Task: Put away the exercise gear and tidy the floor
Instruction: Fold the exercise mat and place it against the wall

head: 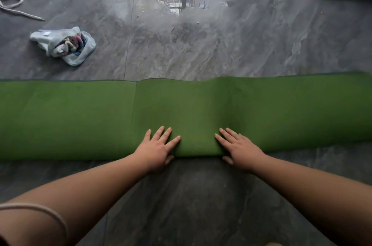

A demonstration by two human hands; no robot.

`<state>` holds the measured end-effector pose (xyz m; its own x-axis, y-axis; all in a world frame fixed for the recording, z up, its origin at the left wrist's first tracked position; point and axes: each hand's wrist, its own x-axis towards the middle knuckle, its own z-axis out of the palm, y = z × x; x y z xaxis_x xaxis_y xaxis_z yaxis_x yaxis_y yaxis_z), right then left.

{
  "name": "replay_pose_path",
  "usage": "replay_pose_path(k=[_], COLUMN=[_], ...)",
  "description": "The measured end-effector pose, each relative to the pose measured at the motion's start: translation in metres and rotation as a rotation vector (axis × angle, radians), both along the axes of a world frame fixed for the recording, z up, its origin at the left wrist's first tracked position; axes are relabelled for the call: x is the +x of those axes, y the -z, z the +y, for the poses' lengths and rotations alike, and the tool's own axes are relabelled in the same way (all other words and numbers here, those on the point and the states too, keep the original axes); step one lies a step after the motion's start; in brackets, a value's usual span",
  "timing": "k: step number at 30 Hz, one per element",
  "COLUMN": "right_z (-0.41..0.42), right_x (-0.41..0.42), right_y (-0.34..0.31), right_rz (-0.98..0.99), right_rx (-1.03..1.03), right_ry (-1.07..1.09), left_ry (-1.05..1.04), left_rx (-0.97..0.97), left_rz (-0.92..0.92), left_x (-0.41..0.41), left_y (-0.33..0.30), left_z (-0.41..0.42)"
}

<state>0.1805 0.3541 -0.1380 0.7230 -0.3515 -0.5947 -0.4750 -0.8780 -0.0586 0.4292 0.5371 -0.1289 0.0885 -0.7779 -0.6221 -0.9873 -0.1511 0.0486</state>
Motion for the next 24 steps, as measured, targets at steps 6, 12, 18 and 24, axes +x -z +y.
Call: replay_pose_path(k=[6,12,18,24], right_z=[-0.021,-0.046,-0.086,-0.128], right_x=[0.006,-0.014,-0.075,-0.142], right_y=[-0.049,-0.065,-0.059,-0.076], right_rz=[-0.067,-0.187,-0.089,-0.142], right_rx=[-0.049,-0.156,-0.205,-0.207], right_ry=[0.006,0.203,0.311,0.336], left_ry=[0.012,0.055,0.047,0.136], left_rx=[-0.225,-0.33,-0.361,-0.384], left_rz=[0.129,0.158,0.089,0.104], left_x=[-0.026,-0.059,-0.07,-0.146], left_y=[-0.041,-0.051,-0.07,-0.092], left_z=[-0.069,-0.101,-0.133,-0.199])
